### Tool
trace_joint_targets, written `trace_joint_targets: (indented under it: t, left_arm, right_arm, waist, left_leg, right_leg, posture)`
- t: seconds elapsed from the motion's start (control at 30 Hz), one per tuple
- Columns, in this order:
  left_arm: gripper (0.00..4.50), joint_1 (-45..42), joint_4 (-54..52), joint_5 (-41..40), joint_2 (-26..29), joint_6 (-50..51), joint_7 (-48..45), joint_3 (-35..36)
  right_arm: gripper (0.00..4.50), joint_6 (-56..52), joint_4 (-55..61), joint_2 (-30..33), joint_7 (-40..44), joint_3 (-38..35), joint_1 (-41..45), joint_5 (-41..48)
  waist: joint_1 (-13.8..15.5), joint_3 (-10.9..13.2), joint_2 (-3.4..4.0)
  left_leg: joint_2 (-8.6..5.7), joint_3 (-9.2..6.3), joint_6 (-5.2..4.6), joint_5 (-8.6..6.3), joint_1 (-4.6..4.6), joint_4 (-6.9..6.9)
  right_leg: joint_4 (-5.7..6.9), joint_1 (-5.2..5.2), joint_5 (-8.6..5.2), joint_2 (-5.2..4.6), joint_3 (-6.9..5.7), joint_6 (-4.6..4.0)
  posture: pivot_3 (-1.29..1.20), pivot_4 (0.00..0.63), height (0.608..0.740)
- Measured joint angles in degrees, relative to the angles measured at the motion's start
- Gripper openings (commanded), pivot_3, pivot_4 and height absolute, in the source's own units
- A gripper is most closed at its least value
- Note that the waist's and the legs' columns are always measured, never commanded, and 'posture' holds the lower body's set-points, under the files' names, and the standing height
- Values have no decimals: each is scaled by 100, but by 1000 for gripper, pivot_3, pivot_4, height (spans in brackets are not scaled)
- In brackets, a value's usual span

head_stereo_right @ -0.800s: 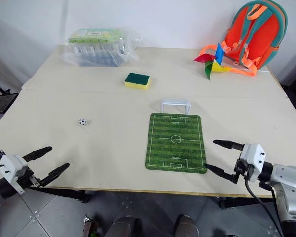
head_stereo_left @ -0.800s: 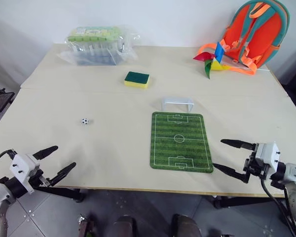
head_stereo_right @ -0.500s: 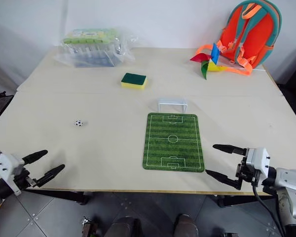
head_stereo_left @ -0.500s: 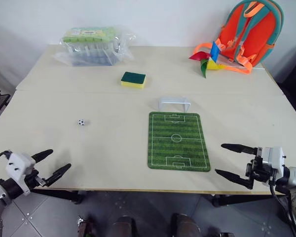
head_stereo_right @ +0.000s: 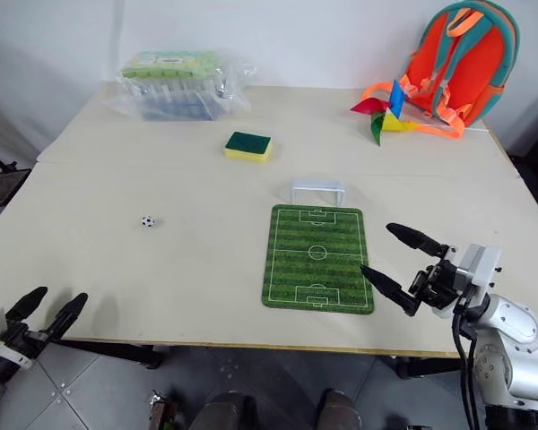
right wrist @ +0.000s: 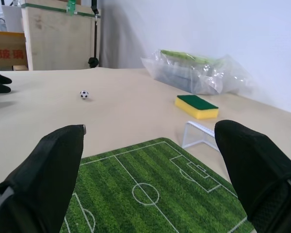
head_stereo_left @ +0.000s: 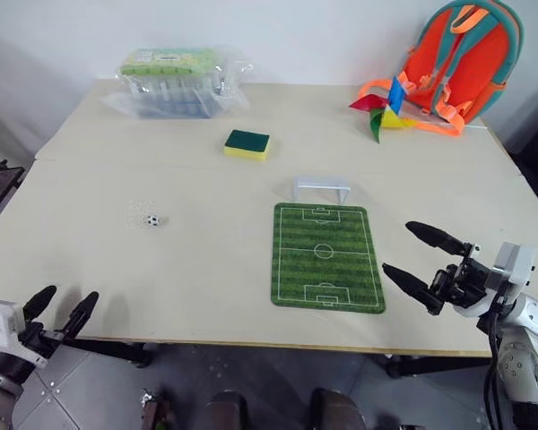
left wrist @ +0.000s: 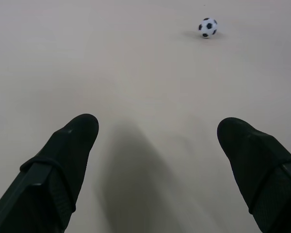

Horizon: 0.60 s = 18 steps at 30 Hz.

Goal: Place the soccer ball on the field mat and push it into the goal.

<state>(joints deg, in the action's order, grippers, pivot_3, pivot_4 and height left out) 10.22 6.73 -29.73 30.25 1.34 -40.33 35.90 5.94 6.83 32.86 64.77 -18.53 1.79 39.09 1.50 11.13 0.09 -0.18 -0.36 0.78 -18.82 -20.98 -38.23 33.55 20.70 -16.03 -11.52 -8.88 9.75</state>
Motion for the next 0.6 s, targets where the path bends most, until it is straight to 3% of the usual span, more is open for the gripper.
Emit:
trace_joint_targets:
  t: [0.13,0.33,0.6]
  left_arm:
    - [4487,-985,-91,133,32,356,371,-464]
    - [4487,-2745,687,694,104,888,1119,-1293]
    - [4487,-3661,1790,1179,-145,941,1535,-1827]
  right_arm:
    - [4500,34,-22,15,40,-2,32,-86]
    - [4500,44,-83,32,69,-14,47,-189]
    - [4500,47,-41,10,-52,-15,-72,-250]
  waist:
    - [30,-1,-1]
    - [-59,-1,-1]
    - [-81,-2,-2]
  left_leg:
    - [-1,0,-1,1,0,-3]
    - [-1,22,0,0,8,9]
    - [0,30,0,1,0,5]
  right_leg:
    - [7,1,2,1,1,-3]
    - [5,12,2,8,19,-3]
    - [8,24,3,10,27,-2]
  posture:
    - [0,150,740]
    - [0,150,740]
    - [0,150,740]
